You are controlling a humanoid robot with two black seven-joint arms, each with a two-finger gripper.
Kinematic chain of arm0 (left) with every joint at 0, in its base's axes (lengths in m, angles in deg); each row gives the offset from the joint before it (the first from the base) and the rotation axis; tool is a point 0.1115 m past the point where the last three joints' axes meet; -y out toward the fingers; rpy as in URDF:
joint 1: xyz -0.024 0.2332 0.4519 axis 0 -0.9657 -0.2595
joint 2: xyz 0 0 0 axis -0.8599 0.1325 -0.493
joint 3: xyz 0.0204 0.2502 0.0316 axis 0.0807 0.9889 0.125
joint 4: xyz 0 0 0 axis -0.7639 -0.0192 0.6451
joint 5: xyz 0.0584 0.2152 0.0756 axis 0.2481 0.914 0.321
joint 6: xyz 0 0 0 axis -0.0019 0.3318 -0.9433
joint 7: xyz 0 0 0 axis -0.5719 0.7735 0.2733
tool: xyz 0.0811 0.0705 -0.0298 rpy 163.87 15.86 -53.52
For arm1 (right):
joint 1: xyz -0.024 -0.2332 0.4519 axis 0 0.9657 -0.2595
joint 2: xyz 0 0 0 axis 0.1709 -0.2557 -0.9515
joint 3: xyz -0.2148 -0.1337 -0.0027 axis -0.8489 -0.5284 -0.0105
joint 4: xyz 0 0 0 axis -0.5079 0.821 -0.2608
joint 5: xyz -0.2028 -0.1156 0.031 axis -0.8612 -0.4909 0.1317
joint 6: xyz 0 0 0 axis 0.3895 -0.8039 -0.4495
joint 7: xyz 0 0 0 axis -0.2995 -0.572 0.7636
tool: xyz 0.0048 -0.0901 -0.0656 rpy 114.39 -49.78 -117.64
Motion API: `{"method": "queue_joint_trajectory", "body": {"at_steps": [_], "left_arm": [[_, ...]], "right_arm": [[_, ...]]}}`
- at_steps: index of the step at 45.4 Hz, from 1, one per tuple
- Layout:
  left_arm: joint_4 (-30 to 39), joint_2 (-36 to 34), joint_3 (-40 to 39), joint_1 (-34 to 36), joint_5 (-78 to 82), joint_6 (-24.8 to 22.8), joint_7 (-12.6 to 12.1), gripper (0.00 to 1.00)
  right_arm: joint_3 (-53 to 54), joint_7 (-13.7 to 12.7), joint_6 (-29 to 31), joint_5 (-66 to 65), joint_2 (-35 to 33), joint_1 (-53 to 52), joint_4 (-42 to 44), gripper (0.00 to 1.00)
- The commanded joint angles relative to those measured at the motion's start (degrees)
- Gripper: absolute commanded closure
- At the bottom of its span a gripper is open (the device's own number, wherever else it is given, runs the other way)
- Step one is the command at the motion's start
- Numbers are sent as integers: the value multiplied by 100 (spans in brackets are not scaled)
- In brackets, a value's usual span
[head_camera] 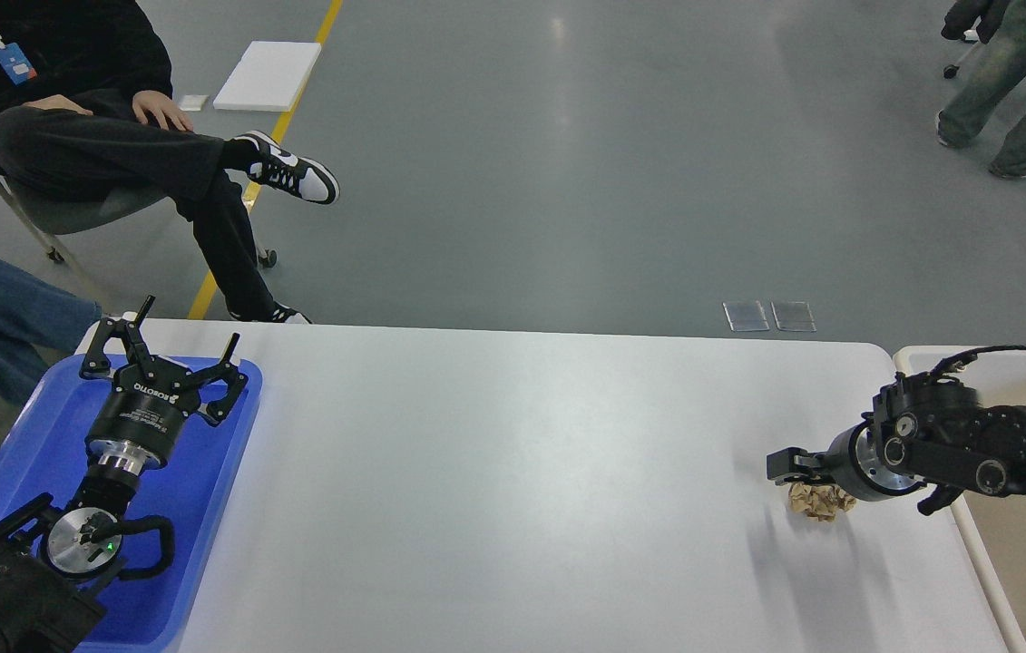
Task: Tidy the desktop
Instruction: 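Lower the right gripper onto the crumpled tan paper ball, then close the right gripper on the paper ball and lift it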
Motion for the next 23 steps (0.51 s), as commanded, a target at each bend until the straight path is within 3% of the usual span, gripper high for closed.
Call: {"method": "queue_joint_trajectory", "body": {"at_steps": [1,23], "left_arm": [[0,0,0,0,0,0,0,1],[0,0,0,0,0,0,0,1]], "right_arm": [[22,8,-243,-11,304,210,554,0],[13,34,-269,-11,392,517,800,0]]}}
